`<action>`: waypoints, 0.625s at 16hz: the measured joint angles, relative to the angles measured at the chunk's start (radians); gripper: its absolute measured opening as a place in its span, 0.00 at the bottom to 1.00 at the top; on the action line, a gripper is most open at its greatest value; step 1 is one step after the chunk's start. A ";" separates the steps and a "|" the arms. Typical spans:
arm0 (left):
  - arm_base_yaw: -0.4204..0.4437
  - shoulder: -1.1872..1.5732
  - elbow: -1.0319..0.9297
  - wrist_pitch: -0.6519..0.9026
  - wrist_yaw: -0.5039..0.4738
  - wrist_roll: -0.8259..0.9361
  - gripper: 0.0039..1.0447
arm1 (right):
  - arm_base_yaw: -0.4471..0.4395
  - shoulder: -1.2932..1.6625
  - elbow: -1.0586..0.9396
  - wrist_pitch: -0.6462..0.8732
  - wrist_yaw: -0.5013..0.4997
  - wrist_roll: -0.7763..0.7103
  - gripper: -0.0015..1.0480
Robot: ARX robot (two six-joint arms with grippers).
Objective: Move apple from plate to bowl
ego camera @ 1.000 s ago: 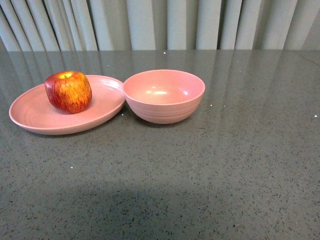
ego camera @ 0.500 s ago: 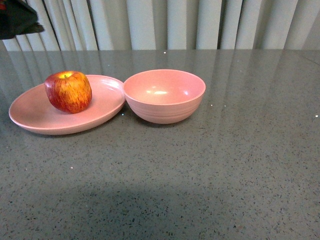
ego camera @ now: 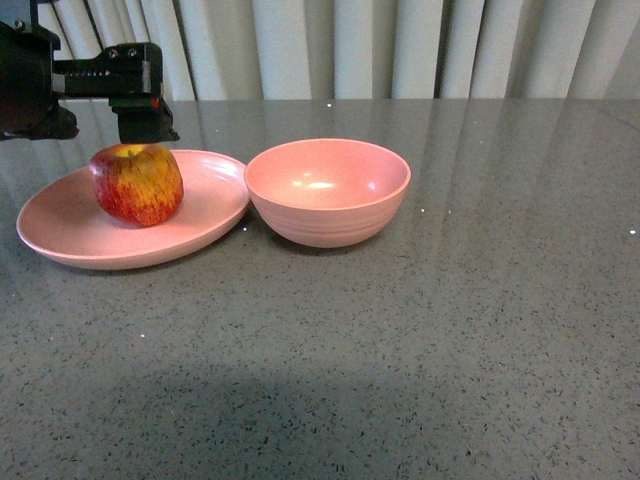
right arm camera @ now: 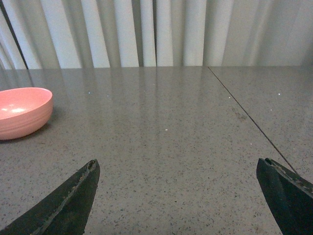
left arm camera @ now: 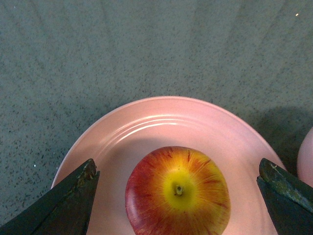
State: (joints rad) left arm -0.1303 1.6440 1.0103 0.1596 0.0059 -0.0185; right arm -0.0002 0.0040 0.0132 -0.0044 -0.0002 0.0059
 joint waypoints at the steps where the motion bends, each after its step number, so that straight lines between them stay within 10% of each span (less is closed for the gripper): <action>1: -0.003 0.016 0.011 -0.016 -0.015 0.000 0.94 | 0.000 0.000 0.000 0.000 0.000 0.000 0.94; 10: 0.002 0.089 0.032 -0.092 -0.015 -0.010 0.94 | 0.000 0.000 0.000 0.000 0.000 0.000 0.94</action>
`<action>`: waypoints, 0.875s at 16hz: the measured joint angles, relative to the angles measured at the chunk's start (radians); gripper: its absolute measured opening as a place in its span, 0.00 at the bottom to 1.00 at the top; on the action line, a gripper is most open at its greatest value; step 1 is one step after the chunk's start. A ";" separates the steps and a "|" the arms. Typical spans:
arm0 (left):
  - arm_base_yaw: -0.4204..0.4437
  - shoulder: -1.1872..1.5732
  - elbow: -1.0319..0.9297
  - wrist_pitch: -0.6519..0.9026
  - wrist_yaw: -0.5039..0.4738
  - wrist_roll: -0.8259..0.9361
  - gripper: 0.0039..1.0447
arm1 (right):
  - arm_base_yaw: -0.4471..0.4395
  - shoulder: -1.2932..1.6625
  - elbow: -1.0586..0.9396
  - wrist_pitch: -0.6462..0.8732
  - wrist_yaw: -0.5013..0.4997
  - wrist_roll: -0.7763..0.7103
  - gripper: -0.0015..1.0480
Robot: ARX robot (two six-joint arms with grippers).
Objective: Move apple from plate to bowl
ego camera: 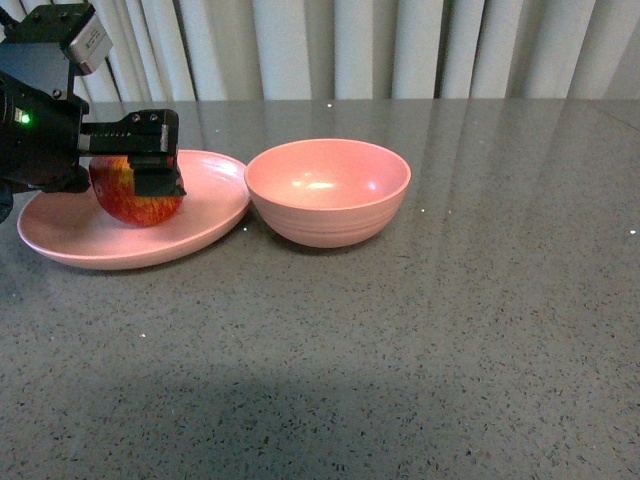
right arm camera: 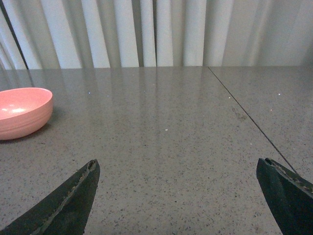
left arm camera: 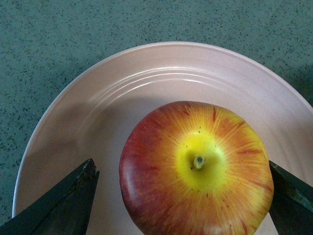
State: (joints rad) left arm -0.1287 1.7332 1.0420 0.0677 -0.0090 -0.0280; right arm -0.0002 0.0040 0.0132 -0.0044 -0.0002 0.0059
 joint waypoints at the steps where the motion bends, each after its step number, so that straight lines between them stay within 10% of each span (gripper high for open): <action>1: 0.000 0.000 0.000 0.004 0.002 0.000 0.92 | 0.000 0.000 0.000 0.000 0.000 0.000 0.94; 6: 0.000 -0.001 0.000 0.011 0.007 -0.010 0.65 | 0.000 0.000 0.000 0.000 0.000 0.000 0.94; 14: 0.006 -0.113 0.087 -0.022 0.010 -0.017 0.63 | 0.000 0.000 0.000 0.000 0.000 0.000 0.94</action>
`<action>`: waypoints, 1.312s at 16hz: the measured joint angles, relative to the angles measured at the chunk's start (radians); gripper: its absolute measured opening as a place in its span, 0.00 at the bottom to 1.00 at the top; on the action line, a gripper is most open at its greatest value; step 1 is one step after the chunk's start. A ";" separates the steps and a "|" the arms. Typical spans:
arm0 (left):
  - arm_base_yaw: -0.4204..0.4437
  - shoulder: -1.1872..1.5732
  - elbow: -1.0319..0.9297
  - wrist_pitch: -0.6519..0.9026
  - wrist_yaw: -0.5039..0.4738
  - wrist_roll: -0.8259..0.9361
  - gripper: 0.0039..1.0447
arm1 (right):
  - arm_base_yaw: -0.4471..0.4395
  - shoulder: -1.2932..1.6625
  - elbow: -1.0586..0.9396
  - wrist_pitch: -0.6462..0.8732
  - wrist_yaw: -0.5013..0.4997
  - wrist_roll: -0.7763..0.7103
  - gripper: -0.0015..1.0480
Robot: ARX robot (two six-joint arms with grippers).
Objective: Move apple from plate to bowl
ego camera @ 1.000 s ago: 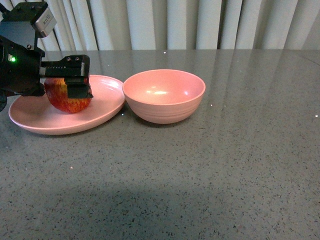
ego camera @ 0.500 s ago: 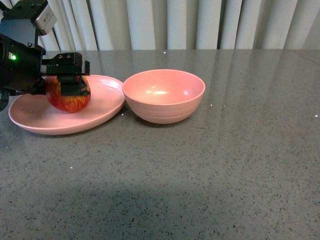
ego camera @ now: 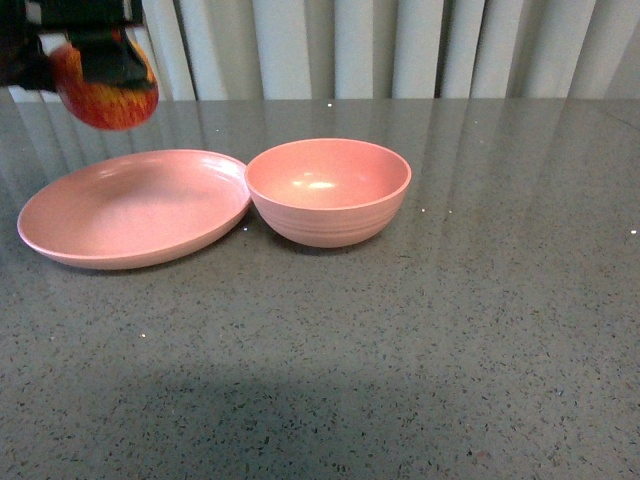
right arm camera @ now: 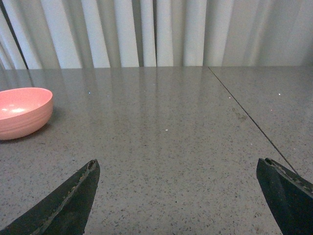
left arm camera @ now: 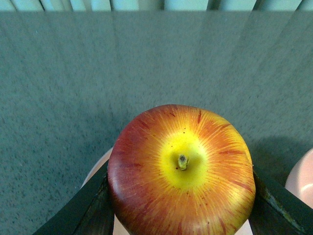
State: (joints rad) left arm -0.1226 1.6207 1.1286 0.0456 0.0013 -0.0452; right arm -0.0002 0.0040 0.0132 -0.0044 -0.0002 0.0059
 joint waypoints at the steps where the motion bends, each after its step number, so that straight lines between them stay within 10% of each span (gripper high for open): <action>1: -0.016 -0.023 0.018 -0.004 0.000 0.000 0.63 | 0.000 0.000 0.000 0.000 0.000 0.000 0.94; 10: -0.314 -0.042 0.069 0.004 0.025 0.054 0.63 | 0.000 0.000 0.000 0.000 0.000 0.000 0.94; 21: -0.354 0.132 0.065 0.057 -0.003 0.071 0.63 | 0.000 0.000 0.000 0.000 0.000 0.000 0.94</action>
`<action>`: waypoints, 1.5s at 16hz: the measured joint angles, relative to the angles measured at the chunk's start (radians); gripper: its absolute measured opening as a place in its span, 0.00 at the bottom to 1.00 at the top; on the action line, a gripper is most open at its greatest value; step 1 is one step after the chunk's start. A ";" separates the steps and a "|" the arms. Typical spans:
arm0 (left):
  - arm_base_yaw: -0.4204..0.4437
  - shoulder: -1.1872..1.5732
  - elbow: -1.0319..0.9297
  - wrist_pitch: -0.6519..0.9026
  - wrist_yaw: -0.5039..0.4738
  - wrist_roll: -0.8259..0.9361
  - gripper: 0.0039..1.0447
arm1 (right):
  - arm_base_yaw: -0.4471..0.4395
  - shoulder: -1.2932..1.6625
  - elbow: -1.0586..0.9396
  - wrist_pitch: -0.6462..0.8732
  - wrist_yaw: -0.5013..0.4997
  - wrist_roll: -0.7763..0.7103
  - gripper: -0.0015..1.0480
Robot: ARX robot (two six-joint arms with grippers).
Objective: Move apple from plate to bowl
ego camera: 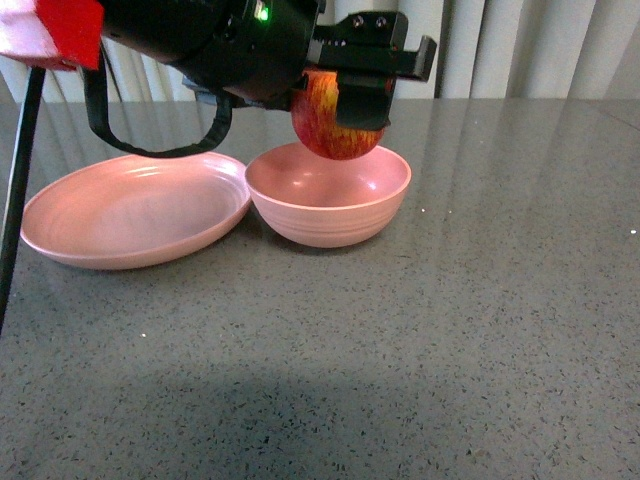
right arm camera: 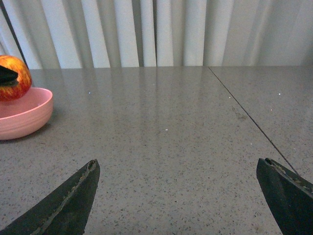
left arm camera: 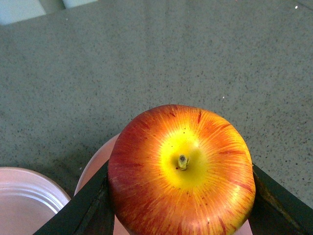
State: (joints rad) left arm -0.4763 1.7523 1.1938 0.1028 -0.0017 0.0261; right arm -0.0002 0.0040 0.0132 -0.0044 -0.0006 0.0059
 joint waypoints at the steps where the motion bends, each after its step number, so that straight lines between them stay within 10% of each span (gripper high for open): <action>1: 0.001 0.015 0.000 -0.001 -0.002 0.000 0.63 | 0.000 0.000 0.000 0.000 0.000 0.000 0.94; 15: 0.029 0.112 0.037 -0.053 0.013 -0.026 0.63 | 0.000 0.000 0.000 0.000 0.000 0.000 0.94; 24: 0.031 0.111 0.050 -0.049 0.025 -0.027 0.94 | 0.000 0.000 0.000 0.000 0.000 0.000 0.94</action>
State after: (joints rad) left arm -0.4458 1.8637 1.2438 0.0540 0.0231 -0.0013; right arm -0.0002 0.0040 0.0132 -0.0044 -0.0002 0.0059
